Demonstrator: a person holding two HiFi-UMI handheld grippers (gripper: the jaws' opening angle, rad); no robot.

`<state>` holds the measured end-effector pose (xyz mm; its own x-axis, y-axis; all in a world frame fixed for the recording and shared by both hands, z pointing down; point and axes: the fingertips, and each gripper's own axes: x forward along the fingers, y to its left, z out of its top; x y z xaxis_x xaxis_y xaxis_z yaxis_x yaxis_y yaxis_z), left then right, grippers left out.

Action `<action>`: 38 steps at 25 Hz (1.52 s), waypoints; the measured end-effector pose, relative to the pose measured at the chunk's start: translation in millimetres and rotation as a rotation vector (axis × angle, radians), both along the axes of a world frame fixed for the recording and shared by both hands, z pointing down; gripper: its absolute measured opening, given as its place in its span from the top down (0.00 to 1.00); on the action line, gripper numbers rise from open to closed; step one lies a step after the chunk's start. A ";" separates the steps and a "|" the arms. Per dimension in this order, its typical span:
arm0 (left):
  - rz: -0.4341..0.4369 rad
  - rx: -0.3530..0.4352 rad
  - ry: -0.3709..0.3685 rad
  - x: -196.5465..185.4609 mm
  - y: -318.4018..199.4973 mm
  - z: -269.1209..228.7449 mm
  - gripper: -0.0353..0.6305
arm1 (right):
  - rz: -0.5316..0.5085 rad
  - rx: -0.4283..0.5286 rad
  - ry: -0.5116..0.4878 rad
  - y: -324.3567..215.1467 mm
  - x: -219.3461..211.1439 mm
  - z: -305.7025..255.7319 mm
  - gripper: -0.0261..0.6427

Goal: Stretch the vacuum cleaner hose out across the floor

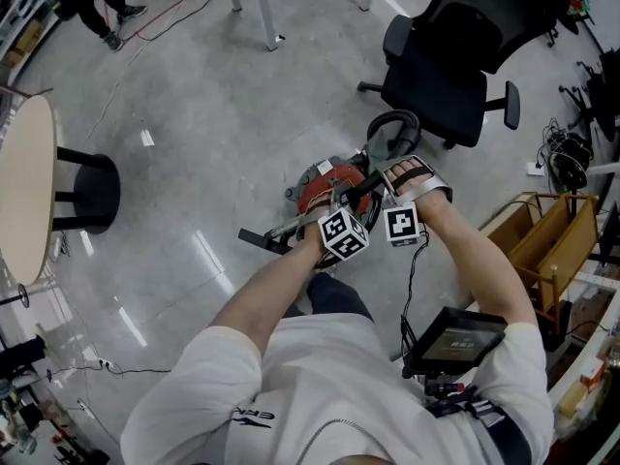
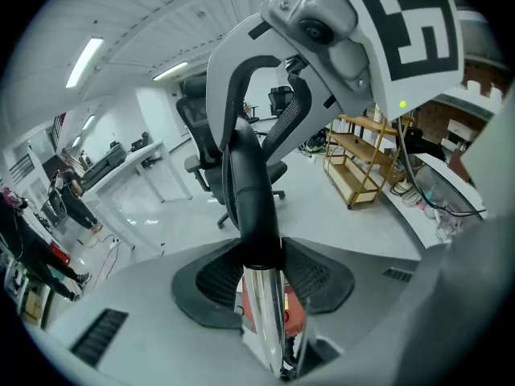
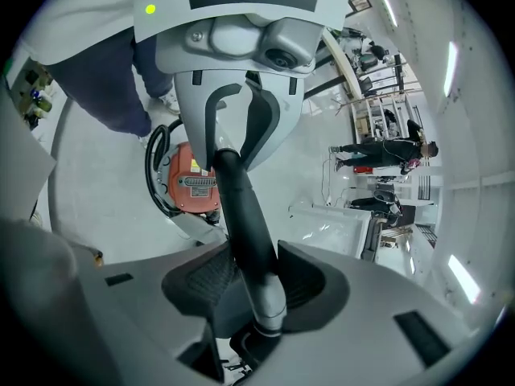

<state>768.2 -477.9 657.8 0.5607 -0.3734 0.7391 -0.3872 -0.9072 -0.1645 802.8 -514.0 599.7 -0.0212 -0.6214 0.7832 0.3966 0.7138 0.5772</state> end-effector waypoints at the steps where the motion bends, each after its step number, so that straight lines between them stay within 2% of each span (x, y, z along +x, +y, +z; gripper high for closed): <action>1: 0.002 -0.004 -0.005 4.8 -1.8 1.4 0.72 | 0.005 -0.008 0.000 -1.6 5.5 2.3 0.70; 9: 0.069 -0.019 -0.037 44.3 4.4 7.8 0.72 | 0.107 -0.068 -0.051 9.0 50.2 10.2 0.71; 16: 0.150 -0.008 -0.053 50.6 34.9 10.8 0.72 | 0.156 -0.115 -0.082 47.9 59.3 11.4 0.72; 27: 0.198 0.026 -0.087 -11.5 89.3 16.3 0.73 | 0.166 -0.171 -0.134 121.4 -10.0 2.7 0.73; 33: 0.199 0.009 -0.128 -53.9 121.8 40.5 0.73 | 0.164 -0.234 -0.156 160.6 -59.2 18.7 0.74; 38: 0.188 -0.004 -0.144 -72.9 137.5 64.9 0.73 | 0.153 -0.254 -0.154 177.5 -79.3 41.3 0.74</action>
